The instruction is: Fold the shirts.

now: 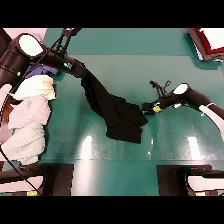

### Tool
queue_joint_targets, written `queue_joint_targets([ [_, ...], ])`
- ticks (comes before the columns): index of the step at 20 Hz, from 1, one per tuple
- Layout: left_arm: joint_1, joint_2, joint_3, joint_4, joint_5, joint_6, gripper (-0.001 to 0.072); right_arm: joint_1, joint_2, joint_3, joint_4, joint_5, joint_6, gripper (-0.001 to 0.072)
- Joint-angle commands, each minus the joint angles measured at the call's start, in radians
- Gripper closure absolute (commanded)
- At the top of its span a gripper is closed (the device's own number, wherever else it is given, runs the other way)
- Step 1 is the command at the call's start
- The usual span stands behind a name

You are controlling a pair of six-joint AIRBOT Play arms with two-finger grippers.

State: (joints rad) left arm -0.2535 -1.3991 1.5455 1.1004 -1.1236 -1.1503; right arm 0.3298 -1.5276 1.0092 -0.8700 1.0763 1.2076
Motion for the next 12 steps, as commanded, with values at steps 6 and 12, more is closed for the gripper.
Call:
queue_joint_targets([
  [6, 0.072, 0.205, 0.315, 0.051, 0.082, -0.002, 0.0686, -0.212, 0.405, 0.394, -0.303, 0.025, 0.124, 0.0697],
  [12, 0.072, 0.418, 0.486, 0.045, 0.100, -0.002, 0.0686, -0.349, 0.631, 0.780, -0.311, 0.063, 0.124, 0.0697],
])
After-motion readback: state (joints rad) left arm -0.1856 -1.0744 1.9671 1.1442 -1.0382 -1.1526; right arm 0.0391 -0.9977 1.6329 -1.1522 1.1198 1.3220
